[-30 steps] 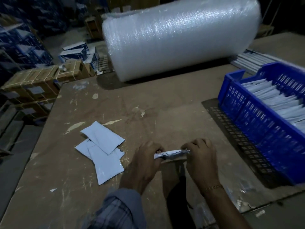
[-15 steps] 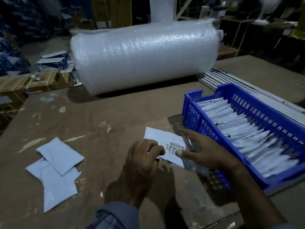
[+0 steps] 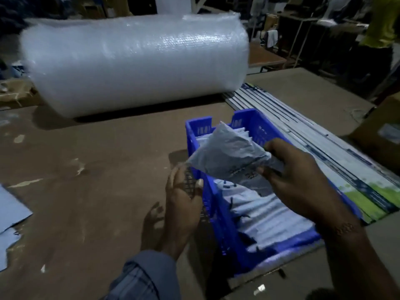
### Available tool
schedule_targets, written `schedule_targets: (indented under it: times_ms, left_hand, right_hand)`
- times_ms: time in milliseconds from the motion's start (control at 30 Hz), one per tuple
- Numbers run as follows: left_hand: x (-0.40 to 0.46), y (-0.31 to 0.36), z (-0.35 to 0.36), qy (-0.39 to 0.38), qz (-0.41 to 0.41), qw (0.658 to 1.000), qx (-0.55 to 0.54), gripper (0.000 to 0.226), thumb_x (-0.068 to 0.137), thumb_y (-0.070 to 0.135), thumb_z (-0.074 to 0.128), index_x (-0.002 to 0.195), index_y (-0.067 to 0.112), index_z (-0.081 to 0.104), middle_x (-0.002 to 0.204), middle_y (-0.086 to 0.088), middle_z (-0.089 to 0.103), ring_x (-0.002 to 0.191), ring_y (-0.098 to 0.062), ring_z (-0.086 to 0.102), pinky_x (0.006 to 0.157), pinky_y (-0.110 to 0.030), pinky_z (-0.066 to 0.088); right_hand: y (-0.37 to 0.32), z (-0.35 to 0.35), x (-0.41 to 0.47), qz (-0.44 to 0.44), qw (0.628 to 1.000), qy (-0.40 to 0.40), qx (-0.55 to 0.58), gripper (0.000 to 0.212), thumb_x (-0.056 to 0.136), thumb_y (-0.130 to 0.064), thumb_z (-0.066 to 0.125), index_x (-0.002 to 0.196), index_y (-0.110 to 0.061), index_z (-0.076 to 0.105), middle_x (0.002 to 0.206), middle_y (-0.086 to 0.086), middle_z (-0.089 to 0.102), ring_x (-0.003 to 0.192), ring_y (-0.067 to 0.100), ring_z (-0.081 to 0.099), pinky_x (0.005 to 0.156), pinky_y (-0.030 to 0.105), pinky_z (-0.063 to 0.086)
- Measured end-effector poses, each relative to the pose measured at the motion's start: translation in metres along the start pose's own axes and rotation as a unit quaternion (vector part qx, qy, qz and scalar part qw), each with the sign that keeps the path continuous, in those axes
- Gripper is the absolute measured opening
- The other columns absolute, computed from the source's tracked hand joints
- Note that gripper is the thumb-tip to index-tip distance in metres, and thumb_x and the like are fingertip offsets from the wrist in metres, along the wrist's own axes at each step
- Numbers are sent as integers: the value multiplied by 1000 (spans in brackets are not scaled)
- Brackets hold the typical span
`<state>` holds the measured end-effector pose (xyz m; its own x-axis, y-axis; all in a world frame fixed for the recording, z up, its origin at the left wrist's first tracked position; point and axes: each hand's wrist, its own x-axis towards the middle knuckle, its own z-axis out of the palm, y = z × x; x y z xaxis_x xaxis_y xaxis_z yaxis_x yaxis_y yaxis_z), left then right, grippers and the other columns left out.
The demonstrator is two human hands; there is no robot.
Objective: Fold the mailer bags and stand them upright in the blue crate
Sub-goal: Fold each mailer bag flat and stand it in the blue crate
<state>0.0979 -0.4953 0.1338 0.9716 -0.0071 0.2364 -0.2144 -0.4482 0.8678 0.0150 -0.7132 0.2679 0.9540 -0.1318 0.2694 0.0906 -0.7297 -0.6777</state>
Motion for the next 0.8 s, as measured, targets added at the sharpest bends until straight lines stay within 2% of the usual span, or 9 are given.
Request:
schedule_targets:
  times_ms: [100,167,233,333,400,500,567,633,800]
  left_hand:
    - [-5,15,33,-23,102,994,41,41,95,15,72,134,26,65,157,-3,45,143,-26,43,118,-33,34]
    - [-5,26,51,-22,159,983,85,32,95,21,74,126,27,69,149,0,53,138,-24,45,112,-24,26]
    - [0,32,70,-64,225,963,134,20,96,34,68,116,31,71,129,7,65,125,-21,56,107,-30,29]
    - [11,38,96,-270,254,912,175,18,94,41,69,109,32,70,109,10,65,110,-22,61,97,-40,44]
    - [14,43,114,-418,219,851,229,34,91,47,73,118,29,66,119,1,58,117,-26,53,96,-42,45]
    - [8,49,141,-534,195,762,310,69,78,55,86,130,24,54,133,-7,42,122,-28,41,97,-42,39]
    - [3,51,153,-554,200,733,340,81,72,54,91,132,25,46,136,-7,35,123,-28,36,96,-42,35]
    - [-1,48,158,-544,212,724,367,88,67,56,92,131,27,39,134,-6,32,121,-25,33,95,-42,33]
    - [-16,39,161,-470,269,737,404,82,72,55,82,132,23,35,132,-7,33,120,-30,38,100,-51,39]
  right_hand:
    - [49,-35,-15,42,997,-41,-55,41,89,-9,78,96,-44,58,94,-26,66,85,7,66,67,16,47]
    - [75,-52,-24,71,993,-67,-69,49,86,-6,80,89,-50,58,90,-32,65,83,-2,66,66,15,50]
    - [96,-63,-32,83,989,-87,-82,55,84,0,79,87,-51,59,87,-34,63,84,-19,60,67,2,45]
    - [120,-72,-36,92,983,-124,-103,52,79,7,78,84,-44,68,83,-27,70,81,-27,58,68,-2,42]
    - [131,-77,-35,94,976,-158,-121,54,76,6,81,79,-46,71,82,-24,74,82,-17,65,68,4,47]
    - [142,-88,-34,90,966,-198,-141,61,70,5,85,72,-54,70,82,-29,73,82,-8,68,69,12,51]
    - [148,-97,-36,87,963,-213,-137,58,70,3,87,74,-53,73,85,-31,73,86,-9,67,71,8,47]
    - [154,-102,-40,82,966,-209,-131,56,71,5,84,77,-49,77,89,-31,73,89,-10,67,74,9,47]
    - [157,-102,-38,77,960,-223,-151,55,77,2,81,81,-52,75,88,-39,68,87,-17,64,74,-1,42]
